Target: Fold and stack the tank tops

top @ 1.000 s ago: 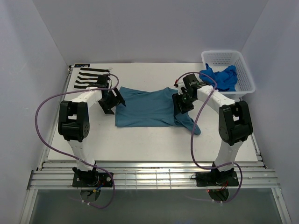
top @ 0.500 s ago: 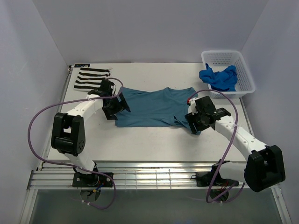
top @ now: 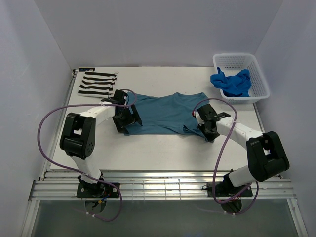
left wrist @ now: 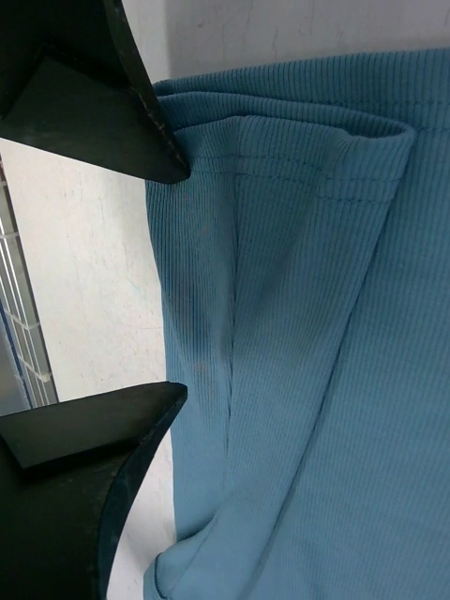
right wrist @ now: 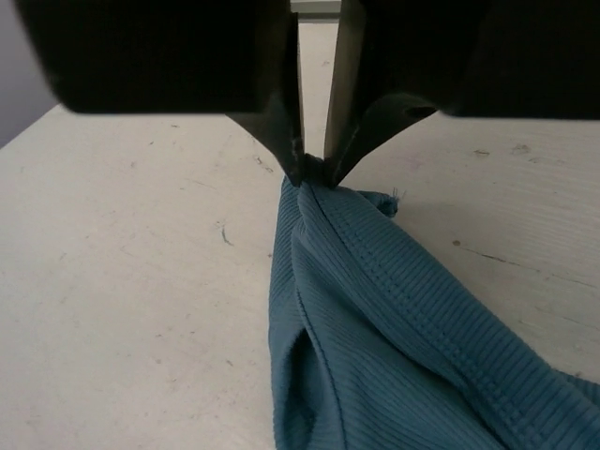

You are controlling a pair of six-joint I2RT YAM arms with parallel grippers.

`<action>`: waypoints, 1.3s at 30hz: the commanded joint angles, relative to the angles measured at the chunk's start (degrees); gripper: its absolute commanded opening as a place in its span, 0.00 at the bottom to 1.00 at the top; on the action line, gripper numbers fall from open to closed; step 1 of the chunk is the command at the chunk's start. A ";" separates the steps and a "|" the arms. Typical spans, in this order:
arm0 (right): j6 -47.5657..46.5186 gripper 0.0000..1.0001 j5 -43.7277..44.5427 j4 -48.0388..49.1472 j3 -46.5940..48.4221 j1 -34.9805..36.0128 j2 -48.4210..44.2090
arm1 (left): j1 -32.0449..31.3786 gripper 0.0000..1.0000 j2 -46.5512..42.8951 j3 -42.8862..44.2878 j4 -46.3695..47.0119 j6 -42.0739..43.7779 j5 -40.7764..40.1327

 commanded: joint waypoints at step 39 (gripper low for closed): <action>7.58 0.56 6.21 9.84 16.21 -4.21 8.69 | 0.21 0.98 3.83 4.37 0.15 -0.06 -1.36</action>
